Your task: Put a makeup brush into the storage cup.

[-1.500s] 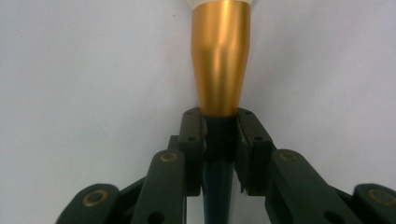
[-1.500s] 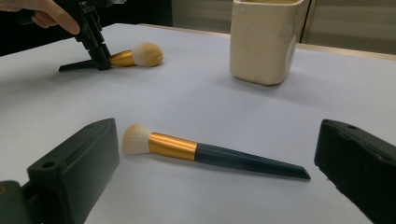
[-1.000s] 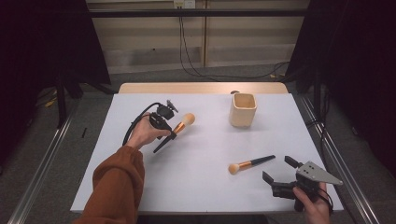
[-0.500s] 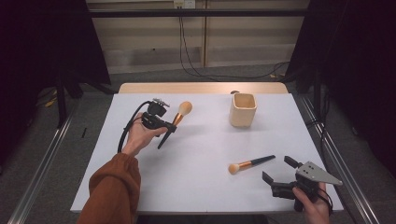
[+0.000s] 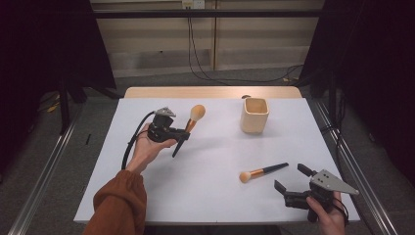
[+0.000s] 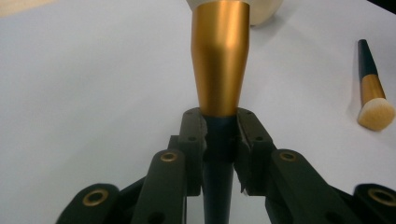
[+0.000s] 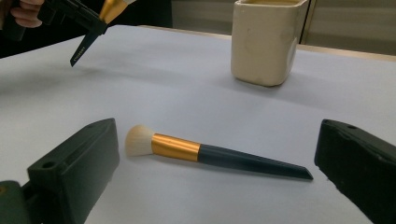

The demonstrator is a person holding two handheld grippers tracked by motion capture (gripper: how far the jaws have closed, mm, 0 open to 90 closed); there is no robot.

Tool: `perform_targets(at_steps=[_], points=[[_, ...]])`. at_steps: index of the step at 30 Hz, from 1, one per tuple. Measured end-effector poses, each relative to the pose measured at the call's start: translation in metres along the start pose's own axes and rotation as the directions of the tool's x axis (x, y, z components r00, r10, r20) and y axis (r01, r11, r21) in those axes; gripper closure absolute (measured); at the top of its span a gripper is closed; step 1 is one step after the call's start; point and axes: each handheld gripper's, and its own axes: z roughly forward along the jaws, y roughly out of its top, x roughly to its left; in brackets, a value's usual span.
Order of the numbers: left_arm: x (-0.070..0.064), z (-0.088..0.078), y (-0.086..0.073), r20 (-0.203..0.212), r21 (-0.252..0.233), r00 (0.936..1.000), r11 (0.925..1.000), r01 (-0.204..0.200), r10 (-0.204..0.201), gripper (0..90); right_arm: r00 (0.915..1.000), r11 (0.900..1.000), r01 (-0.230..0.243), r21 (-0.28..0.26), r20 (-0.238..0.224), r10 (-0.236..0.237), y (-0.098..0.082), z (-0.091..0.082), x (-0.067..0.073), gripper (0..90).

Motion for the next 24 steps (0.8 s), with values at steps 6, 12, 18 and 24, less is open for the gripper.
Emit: perform_targets(at_steps=[6,12,18,24], points=[[-0.001,-0.009,-0.010,0.003,-0.077,1.0000,0.9970,0.003,-0.002,74.6,1.0000,1.000,0.000,-0.004,-0.001,0.000,0.000,-0.001,0.000,0.0],[-0.006,-0.016,-0.020,-0.002,-0.145,1.0000,0.9893,0.006,-0.006,74.6,1.0000,1.000,0.008,-0.013,-0.003,-0.008,0.001,-0.001,0.002,0.0],[-0.010,-0.017,-0.026,0.011,-0.176,0.9999,0.9843,0.008,-0.006,74.6,0.9998,1.000,0.011,-0.023,-0.017,-0.011,0.001,0.001,0.005,0.0],[-0.016,-0.020,-0.030,0.025,-0.238,0.9996,0.9712,0.016,-0.010,74.6,0.9995,0.999,-0.020,-0.032,-0.024,0.019,0.002,0.002,0.006,0.0]])
